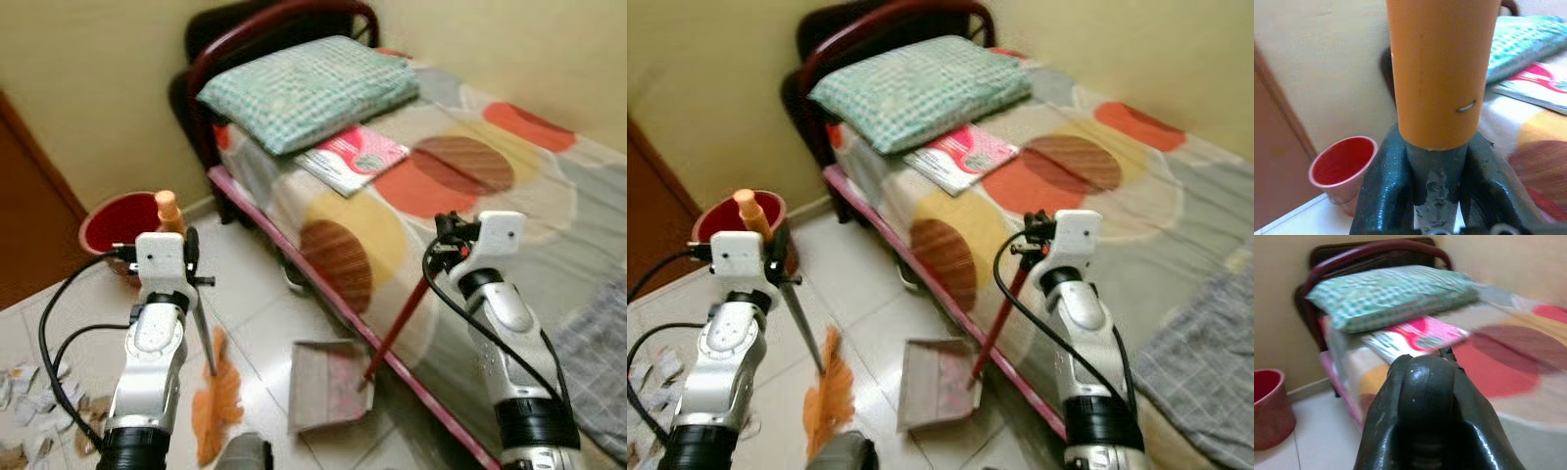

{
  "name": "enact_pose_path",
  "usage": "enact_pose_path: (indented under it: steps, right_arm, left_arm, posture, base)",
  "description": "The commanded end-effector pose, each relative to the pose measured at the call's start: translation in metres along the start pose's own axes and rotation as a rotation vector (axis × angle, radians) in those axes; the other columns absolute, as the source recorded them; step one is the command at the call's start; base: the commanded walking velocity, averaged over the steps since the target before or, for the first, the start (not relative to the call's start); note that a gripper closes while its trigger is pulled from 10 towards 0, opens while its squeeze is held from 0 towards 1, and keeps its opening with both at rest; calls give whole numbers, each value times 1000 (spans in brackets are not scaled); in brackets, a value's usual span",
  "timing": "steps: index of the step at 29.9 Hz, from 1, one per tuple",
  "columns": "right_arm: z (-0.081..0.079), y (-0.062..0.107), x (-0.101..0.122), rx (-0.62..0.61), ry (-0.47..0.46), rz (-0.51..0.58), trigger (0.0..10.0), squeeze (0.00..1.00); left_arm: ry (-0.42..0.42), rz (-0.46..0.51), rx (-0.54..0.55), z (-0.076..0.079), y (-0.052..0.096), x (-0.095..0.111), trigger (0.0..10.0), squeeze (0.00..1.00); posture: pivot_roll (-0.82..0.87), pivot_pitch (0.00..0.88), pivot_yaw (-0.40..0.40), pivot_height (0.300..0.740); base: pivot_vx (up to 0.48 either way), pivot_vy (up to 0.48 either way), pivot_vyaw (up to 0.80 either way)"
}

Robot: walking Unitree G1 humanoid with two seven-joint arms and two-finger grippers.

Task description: Sweep floor

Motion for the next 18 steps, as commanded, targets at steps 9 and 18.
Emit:
enact_pose_path:
  steps: [9, 18]
  right_arm:
    - [-14, -4, 14, 37, -9, 56, 10000, 0]
    - [-7, 2, 8, 6, -7, 42, 10000, 0]
  left_arm:
    - [-15, -7, 0, -3, 3, -3, 10000, 0]
    - [-11, -13, -24, 1, 9, -7, 10000, 0]
  posture:
    - [23, 0, -45, 740]
    - [29, 0, -47, 740]
  base:
    - [0, 0, 800]
    - [0, 0, 800]
Point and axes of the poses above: a point about 5 cm out from each wrist's last joint towards the gripper, its own y axis pointing back from the gripper into the wrist, its own x axis along the axis of the wrist's last joint, z = x × y, the point moved 6 cm from there along -y, pointing out of the wrist towards the gripper, and after that the axes turned 4 degrees about -y, right-handed, at the moved point
